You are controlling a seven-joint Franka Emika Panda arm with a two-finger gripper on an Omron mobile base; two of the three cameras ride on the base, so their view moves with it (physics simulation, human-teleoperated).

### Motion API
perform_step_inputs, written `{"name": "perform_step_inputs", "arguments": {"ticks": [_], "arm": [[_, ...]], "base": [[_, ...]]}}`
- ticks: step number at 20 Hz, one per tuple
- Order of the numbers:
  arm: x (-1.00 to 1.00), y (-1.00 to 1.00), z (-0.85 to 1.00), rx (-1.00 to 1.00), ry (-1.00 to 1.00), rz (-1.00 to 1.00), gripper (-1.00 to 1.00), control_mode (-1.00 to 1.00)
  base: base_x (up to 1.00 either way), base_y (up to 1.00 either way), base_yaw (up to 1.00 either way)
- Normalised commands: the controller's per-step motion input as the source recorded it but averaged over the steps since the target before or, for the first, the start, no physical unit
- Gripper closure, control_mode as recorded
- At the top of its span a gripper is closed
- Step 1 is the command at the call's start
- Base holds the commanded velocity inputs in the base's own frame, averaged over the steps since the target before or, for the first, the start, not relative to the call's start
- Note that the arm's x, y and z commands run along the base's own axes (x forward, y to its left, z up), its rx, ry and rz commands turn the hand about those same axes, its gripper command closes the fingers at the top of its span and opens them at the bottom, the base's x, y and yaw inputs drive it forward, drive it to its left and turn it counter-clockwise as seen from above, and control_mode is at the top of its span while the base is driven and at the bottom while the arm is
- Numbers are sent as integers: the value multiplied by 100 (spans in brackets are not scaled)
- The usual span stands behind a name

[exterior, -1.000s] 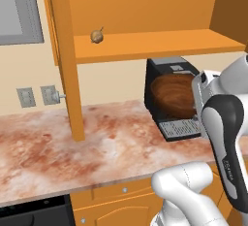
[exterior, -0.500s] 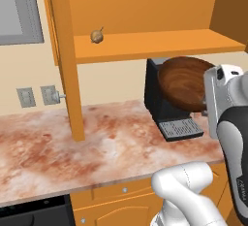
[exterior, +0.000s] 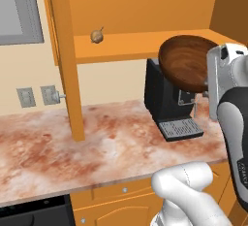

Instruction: Pick the mug and place it in the sink. Pick the bowl and place it in the open cabinet and then close the cabinet.

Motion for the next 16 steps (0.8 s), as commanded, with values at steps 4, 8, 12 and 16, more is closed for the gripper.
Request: {"name": "perform_step_inputs", "arguments": {"ticks": [4, 8, 12, 16], "arm": [[42, 0, 22, 0, -5, -7, 100, -100], [50, -6, 2, 0, -3, -7, 100, -100], [45, -14, 0, 0, -4, -7, 100, -100], [35, -14, 0, 0, -9, -6, 100, -100]], "base": [[0, 0, 0], [0, 0, 0], [0, 0, 0], [0, 0, 0]]}}
